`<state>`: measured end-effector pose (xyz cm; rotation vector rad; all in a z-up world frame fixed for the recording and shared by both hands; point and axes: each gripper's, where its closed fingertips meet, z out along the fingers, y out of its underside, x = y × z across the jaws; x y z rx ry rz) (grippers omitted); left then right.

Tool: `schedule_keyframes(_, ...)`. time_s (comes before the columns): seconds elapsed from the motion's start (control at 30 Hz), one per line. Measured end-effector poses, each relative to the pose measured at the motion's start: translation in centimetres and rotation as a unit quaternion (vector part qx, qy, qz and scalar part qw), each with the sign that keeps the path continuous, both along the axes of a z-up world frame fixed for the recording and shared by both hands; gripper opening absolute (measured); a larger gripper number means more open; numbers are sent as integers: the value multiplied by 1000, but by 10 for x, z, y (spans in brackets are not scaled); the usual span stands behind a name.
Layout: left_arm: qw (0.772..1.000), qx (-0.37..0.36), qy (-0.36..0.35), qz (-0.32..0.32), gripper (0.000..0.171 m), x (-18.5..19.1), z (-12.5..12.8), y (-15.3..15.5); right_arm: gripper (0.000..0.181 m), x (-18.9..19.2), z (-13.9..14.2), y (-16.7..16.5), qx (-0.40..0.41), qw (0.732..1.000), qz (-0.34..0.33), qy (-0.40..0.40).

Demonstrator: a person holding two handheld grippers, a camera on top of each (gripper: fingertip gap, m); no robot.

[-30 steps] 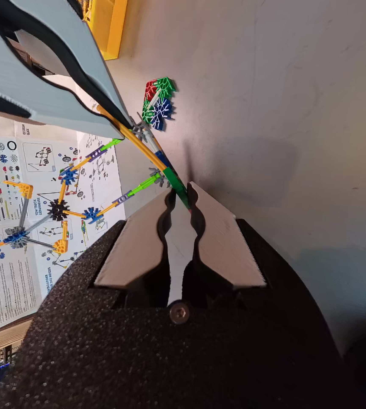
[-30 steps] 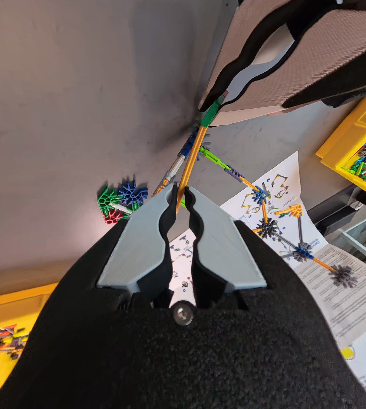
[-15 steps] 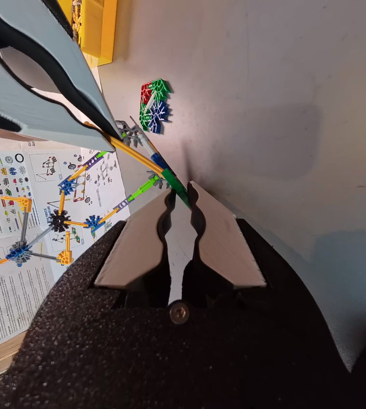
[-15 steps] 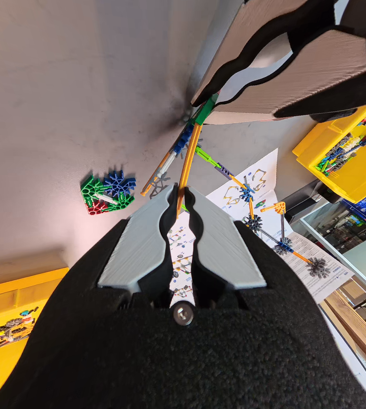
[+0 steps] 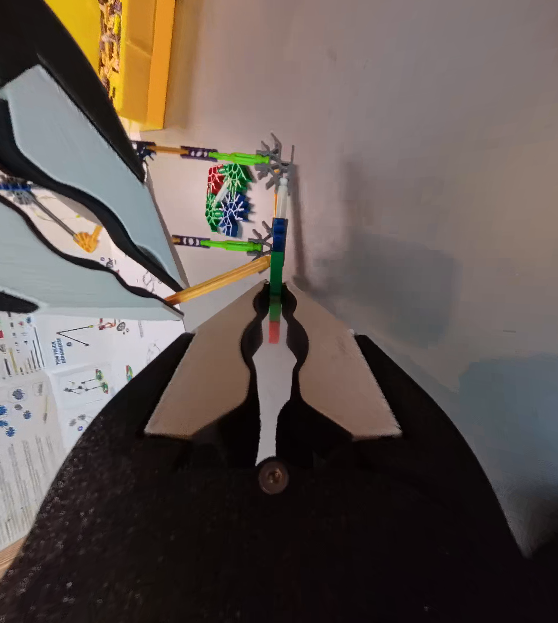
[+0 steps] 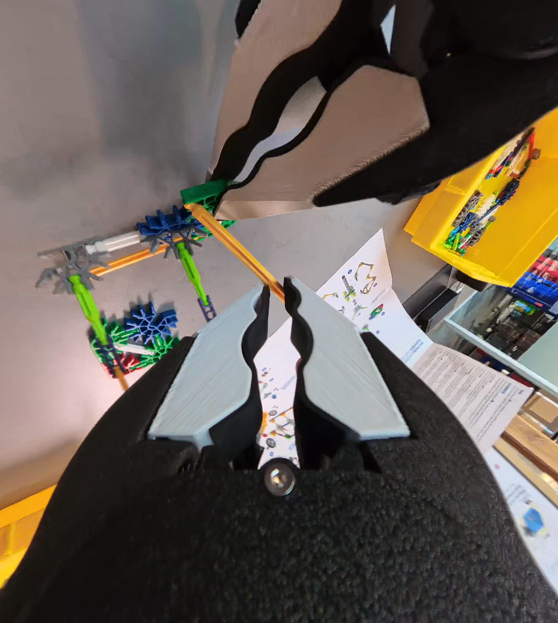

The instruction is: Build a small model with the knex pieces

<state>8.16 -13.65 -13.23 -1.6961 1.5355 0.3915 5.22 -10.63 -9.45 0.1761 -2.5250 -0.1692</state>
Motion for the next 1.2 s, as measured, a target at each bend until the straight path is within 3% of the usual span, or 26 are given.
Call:
schedule_keyframes(0.07, 1000, -1, -11, 17, 6, -4, 0, -1, 6, 4, 5, 2, -29, 999, -20, 10)
schedule_keyframes(0.3, 997, 26, -23, 76, 6, -28, 1, 10, 4, 9, 16, 19, 1, 994, -58, 92)
schedule_keyframes(0.43, 997, 23, -3, 73, 6, -30, -5, 7, 3, 9, 32, 38, -17, 983, -115, 141)
schedule_keyframes(0.6, 993, 26, 1, 113, 6, -45, -9, 5, 3, 35, 42, 36, -104, 970, -175, 134)
schedule_keyframes(0.67, 990, 33, 11, 136, 6, -56, -10, 7, 4, 51, 35, 33, -164, 956, -214, 120)
schedule_keyframes(0.8, 988, 27, 2, 154, 9, -64, -12, 2, 4, 90, -23, 17, -296, 896, -330, 31)
schedule_keyframes(0.93, 987, -33, -64, 144, 27, -59, -19, -5, 4, 102, -63, 19, -316, 863, -394, 7)
schedule_keyframes(1.1, 972, -92, -169, 134, 33, -57, -10, -18, 26, 103, -65, 15, -378, 829, -411, -32)
schedule_keyframes(1.2, 938, -128, -277, 161, 37, -66, 1, -19, 30, 94, -39, 23, -445, 797, -407, -31)
